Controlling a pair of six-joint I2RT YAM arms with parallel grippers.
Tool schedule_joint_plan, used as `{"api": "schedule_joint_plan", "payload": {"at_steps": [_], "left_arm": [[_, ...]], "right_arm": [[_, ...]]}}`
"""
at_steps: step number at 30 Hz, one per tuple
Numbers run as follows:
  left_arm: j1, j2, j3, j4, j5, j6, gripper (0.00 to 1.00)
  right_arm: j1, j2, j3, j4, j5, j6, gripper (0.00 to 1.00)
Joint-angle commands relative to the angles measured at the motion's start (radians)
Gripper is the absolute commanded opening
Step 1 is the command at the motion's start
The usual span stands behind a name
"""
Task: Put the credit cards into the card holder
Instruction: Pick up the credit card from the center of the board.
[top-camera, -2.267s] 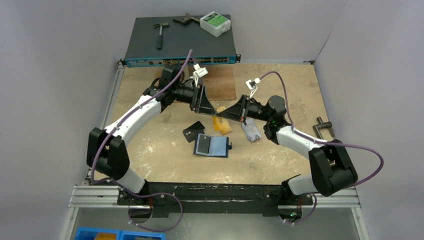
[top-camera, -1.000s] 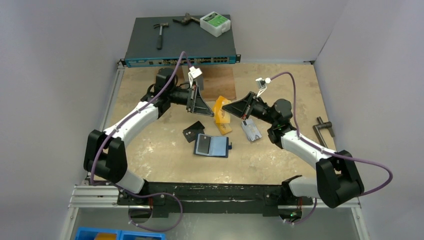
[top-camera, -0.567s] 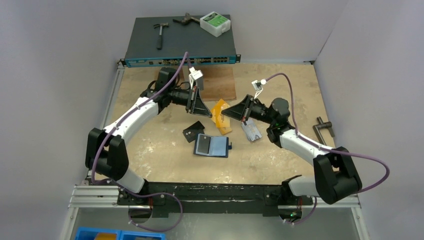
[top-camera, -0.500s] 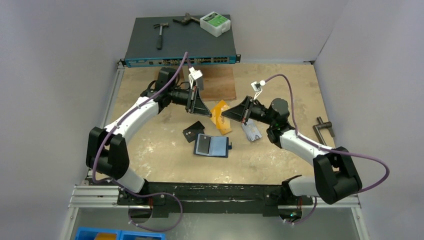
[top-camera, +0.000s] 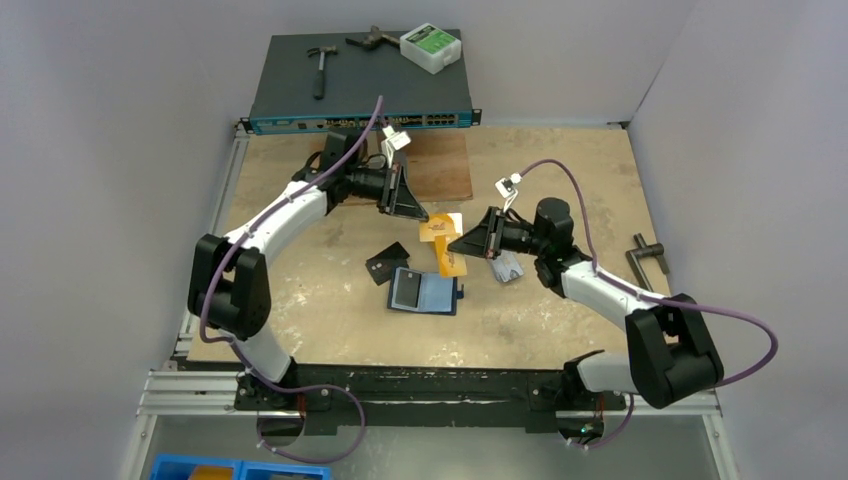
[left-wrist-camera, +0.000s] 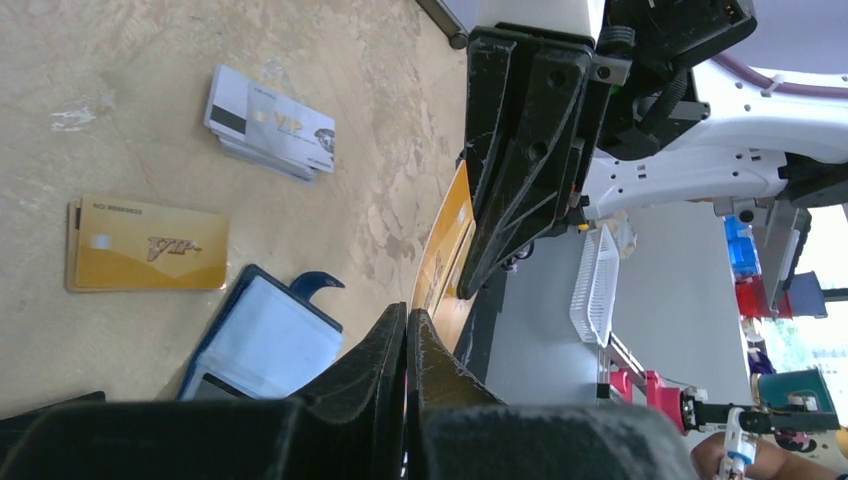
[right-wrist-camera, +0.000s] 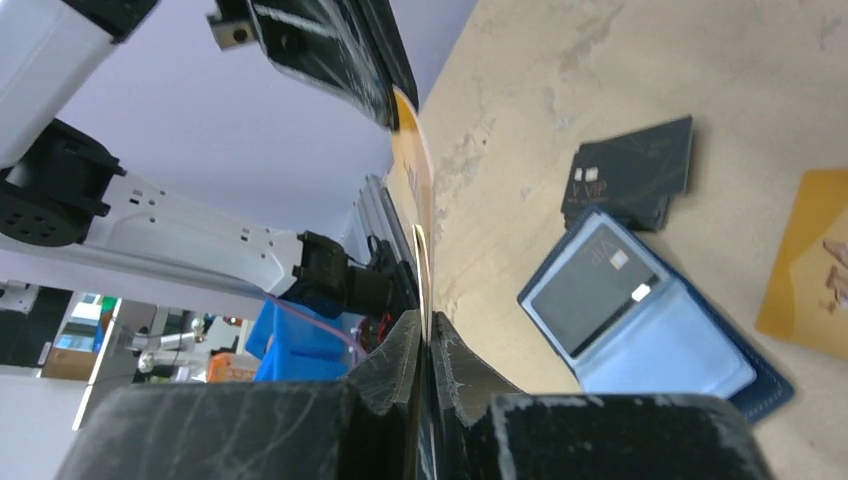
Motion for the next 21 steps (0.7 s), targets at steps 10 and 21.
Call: {"api": "schedule_joint_plan", "payload": {"at_steps": [10, 21], "left_arm": [[0.027, 0.067, 0.065, 0.123, -0.17, -0.012, 0.0], [-0.12, 0.297, 0.154, -0.064, -0.431, 0.064, 0.0]], "right_arm": [[-0.021, -0.061, -0.005, -0.286, -0.118, -0.136, 0.01], [-0.104, -0.245, -0.016, -0.374, 0.032, -0.125, 0.0]]}}
